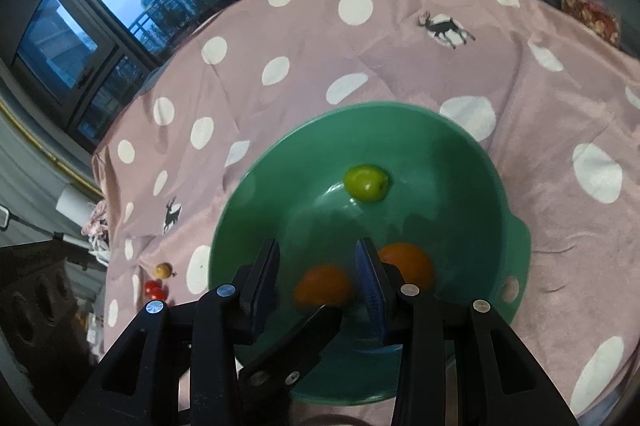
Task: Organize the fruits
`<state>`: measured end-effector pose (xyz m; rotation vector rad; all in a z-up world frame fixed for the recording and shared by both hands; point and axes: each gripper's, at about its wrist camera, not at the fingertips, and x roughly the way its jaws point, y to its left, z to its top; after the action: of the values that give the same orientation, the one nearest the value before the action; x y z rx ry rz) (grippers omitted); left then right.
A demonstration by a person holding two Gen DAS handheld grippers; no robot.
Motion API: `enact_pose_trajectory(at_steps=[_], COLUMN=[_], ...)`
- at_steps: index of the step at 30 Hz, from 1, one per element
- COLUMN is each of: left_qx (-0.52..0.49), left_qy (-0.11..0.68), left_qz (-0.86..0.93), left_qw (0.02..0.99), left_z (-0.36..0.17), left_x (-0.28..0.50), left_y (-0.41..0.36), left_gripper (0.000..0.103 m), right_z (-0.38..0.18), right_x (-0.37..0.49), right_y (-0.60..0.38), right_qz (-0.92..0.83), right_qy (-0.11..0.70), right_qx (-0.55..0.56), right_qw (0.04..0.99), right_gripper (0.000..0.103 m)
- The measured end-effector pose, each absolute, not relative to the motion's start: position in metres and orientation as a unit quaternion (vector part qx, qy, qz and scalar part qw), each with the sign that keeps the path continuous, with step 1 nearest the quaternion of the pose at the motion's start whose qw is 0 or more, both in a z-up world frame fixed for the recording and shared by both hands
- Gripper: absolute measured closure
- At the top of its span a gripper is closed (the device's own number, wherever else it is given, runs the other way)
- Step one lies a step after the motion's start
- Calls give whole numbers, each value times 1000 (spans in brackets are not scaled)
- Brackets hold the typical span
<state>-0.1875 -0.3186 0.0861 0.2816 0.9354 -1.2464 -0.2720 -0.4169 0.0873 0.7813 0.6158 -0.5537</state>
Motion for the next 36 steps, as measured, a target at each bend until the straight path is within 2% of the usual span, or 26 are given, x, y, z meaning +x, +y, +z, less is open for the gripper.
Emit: enact_pose_trajectory(at_steps=[2, 6, 14, 25, 36], left_qx=[120, 100, 46, -29, -91], left_qy=[414, 398, 378, 383, 419], left_qz=[-559, -546, -461, -302, -232], left_qw=[708, 730, 801, 873, 873], left_z=[93, 108, 131, 116, 80], left_x=[-184, -172, -131, -71, -27], left_y=[-308, -274, -182, -50, -2], left_gripper=[41, 34, 21, 18, 18], right_z=[91, 99, 118, 128, 116], right_x=[-274, -275, -268, -234, -184], right_y=[-415, -410, -392, -351, -290], right_qz=[-268, -277, -280, -258, -170], right_qy=[283, 273, 259, 279, 333], right_qx=[362, 346, 305, 243, 190], right_qw=[847, 854, 873, 893, 908], right_gripper=[62, 55, 54, 53, 53])
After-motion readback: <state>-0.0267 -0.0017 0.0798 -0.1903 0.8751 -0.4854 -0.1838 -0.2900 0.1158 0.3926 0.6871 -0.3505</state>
